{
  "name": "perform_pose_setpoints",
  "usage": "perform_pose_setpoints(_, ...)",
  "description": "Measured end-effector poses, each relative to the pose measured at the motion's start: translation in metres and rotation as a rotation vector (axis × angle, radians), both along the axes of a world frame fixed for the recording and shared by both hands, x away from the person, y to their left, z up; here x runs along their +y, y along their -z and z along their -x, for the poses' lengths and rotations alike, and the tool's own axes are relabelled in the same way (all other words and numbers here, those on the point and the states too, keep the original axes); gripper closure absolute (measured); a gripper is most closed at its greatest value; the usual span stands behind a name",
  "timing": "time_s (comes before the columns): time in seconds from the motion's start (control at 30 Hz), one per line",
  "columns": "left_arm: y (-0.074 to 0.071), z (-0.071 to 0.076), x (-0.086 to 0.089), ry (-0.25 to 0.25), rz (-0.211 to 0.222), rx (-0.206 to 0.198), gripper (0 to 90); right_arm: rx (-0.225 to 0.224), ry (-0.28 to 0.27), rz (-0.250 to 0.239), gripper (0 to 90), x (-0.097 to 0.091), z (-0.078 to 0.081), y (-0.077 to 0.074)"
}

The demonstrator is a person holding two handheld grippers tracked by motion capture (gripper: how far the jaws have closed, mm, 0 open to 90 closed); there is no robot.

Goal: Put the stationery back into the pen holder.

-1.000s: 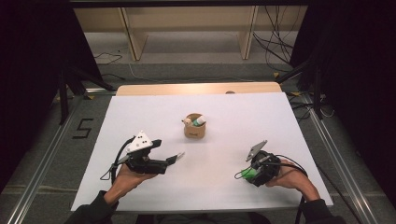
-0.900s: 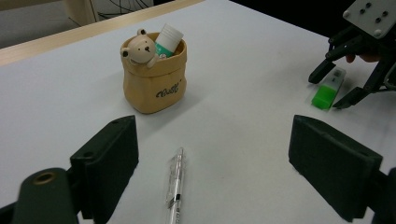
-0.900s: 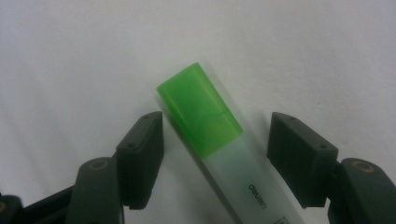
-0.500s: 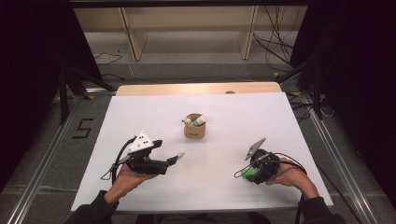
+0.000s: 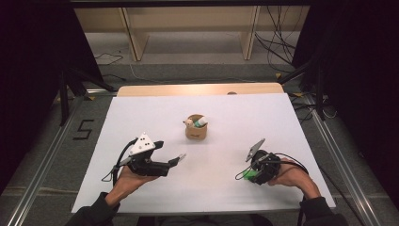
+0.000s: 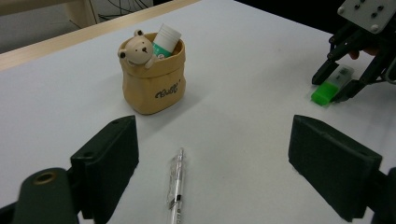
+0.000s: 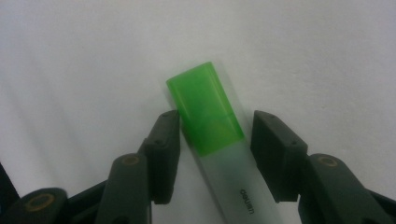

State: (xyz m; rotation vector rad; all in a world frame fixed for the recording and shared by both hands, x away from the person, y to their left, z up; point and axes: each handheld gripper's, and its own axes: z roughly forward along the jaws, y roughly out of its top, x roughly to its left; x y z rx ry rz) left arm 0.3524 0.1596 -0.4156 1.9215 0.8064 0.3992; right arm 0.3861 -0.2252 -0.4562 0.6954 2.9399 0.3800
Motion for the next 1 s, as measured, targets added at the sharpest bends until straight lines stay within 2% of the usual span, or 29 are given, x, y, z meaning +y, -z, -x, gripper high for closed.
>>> perform_pose_setpoints(0.07,0.0,0.0,-0.001,0.0,-0.005,-0.005,15.7,0.006,0.007,0.015,55.4,0.002,0.001,-0.001)
perform_pose_setpoints(0.1,0.0,0.001,-0.001,0.001,-0.006,-0.005,15.8,-0.002,-0.013,0.015,56.2,0.002,0.0,0.0)
perform_pose_setpoints(0.4,0.0,0.001,-0.002,0.007,-0.008,-0.007,15.8,-0.003,-0.042,0.07,65.8,0.01,0.002,-0.003)
perform_pose_setpoints(0.63,0.0,0.001,-0.001,0.003,-0.005,-0.007,15.8,-0.01,-0.039,0.108,67.1,0.015,0.005,-0.004)
perform_pose_setpoints(0.83,0.0,0.001,-0.001,-0.002,-0.002,-0.008,15.8,-0.039,-0.02,0.075,67.3,0.012,0.005,-0.012)
perform_pose_setpoints(1.0,0.0,0.0,0.0,-0.005,0.001,-0.005,15.8,-0.073,0.019,0.004,67.4,0.009,0.003,-0.022)
